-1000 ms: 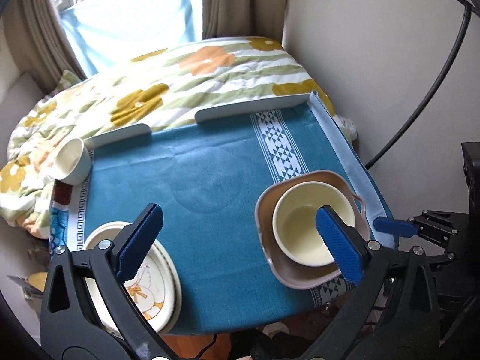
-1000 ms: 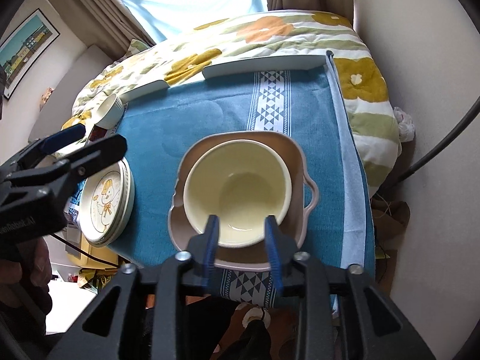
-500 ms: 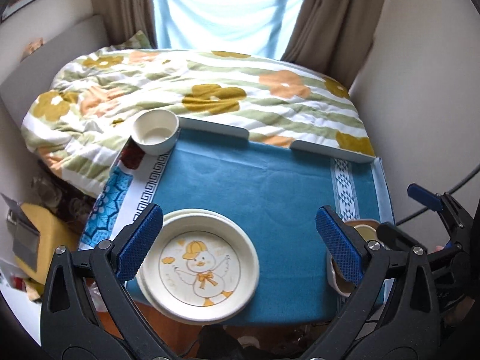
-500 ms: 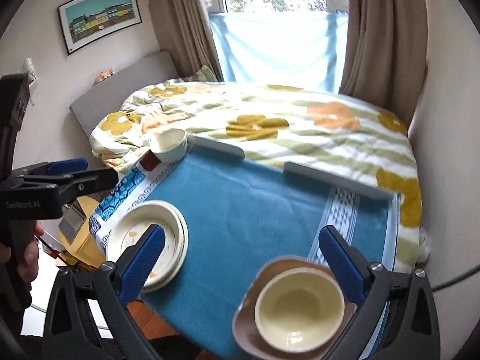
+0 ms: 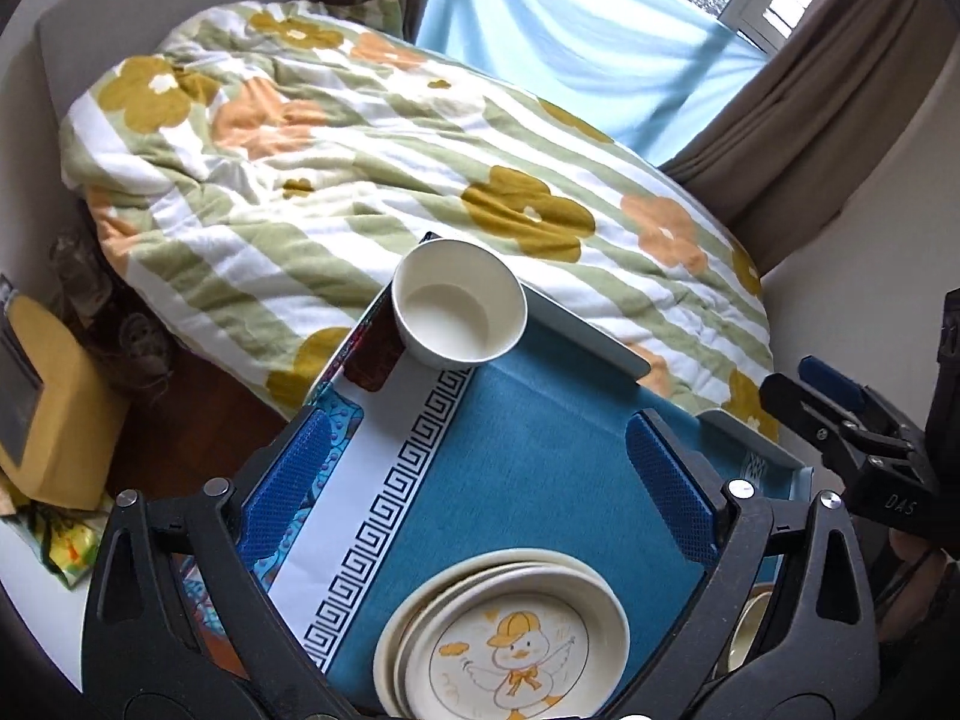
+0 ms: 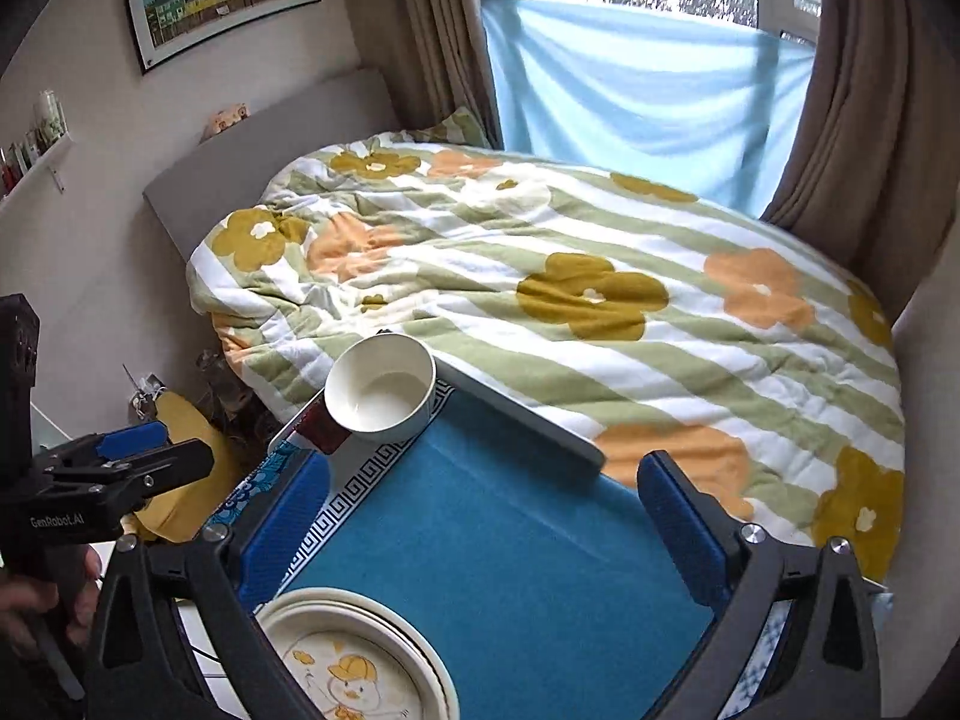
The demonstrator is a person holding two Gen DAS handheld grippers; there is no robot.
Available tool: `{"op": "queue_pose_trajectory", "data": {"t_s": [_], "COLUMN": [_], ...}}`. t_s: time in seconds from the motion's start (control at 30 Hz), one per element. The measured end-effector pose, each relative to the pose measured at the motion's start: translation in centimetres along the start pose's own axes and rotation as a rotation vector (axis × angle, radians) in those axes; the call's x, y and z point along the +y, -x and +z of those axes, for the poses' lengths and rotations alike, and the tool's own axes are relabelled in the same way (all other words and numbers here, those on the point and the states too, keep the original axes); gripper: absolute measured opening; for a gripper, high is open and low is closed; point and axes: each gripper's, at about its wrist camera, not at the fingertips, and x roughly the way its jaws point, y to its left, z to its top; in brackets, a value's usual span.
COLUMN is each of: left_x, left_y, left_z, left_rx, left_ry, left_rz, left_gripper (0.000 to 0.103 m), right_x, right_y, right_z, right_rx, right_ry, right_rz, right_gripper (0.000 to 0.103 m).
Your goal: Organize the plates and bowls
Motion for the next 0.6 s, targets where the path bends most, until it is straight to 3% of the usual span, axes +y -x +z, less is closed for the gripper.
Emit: {"op": "queue_pose_trajectory", "data": {"t_s": [0.1, 0.23, 0.3, 0.6], "left_x": [1.5, 2.8, 3.4, 5.6], "left_y": [-3.8, -8.7, -10.9, -16.6], "left_z": [1.1, 1.6, 2.0, 3.2], "left_rx": [0.061, 0.127, 0.147, 0.159], "left_ry": [0.065, 0.134, 0.163, 0.249], "left_rz": [-0.04, -0.065, -0.072, -0.027], "left_gripper": [0.082, 0.066, 0.06, 0.048], "right_x": [0.2, 0.5, 0.6, -0.2], "right_y": [-4.8, -10.3, -12.6, -19.7], "right_z": [1.1, 1.4, 1.5, 1.9], "right_rx": [0.066, 0.162, 0.194, 0.282], "right_ry": [-0.028, -0.055, -0.064, -0.138], "right_rz": [0.043, 0.108, 0.127, 0.233], "right_gripper": [0.098, 0.074, 0.072, 0.055]}}
